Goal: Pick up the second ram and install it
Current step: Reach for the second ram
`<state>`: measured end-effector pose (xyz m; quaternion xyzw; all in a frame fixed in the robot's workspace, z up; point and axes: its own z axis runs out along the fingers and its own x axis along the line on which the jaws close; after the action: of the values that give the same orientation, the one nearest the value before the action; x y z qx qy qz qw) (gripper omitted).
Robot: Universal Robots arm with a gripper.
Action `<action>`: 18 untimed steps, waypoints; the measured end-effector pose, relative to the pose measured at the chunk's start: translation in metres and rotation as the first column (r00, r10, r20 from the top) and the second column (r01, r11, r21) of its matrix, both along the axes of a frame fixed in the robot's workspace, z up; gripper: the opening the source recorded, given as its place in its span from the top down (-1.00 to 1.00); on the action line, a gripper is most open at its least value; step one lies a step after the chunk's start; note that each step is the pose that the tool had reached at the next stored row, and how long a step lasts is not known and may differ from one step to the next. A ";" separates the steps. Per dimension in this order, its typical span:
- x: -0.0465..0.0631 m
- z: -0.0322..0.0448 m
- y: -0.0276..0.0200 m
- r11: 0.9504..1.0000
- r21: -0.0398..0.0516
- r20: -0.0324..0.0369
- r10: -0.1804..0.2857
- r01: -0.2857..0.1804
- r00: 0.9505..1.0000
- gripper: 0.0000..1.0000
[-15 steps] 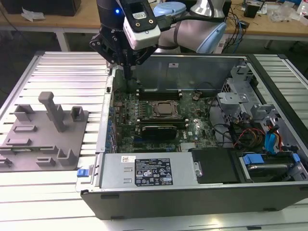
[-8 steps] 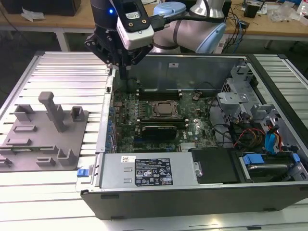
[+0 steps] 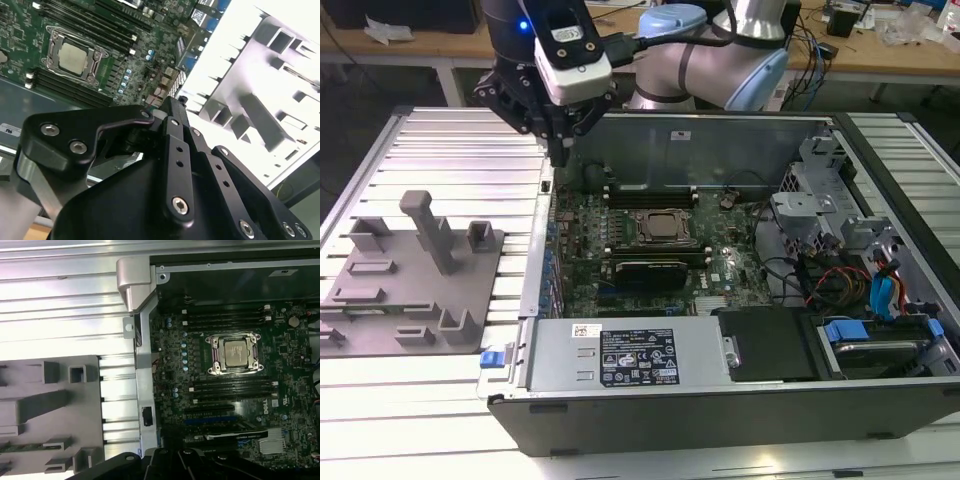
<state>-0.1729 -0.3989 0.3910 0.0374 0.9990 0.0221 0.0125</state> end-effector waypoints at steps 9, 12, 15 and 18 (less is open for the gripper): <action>-0.030 -0.0019 0.0000 1.000 0.000 0.000 0.000 0.000 1.000 0.84; -0.041 -0.0023 0.0000 1.000 0.000 0.000 0.000 0.000 1.000 0.84; -0.054 -0.0031 0.0000 1.000 0.000 0.001 0.000 0.000 1.000 0.84; -0.071 -0.0045 0.0000 1.000 0.000 0.001 0.000 0.000 1.000 0.84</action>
<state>-0.2437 -0.3989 0.3865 0.0374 0.9990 0.0221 0.0131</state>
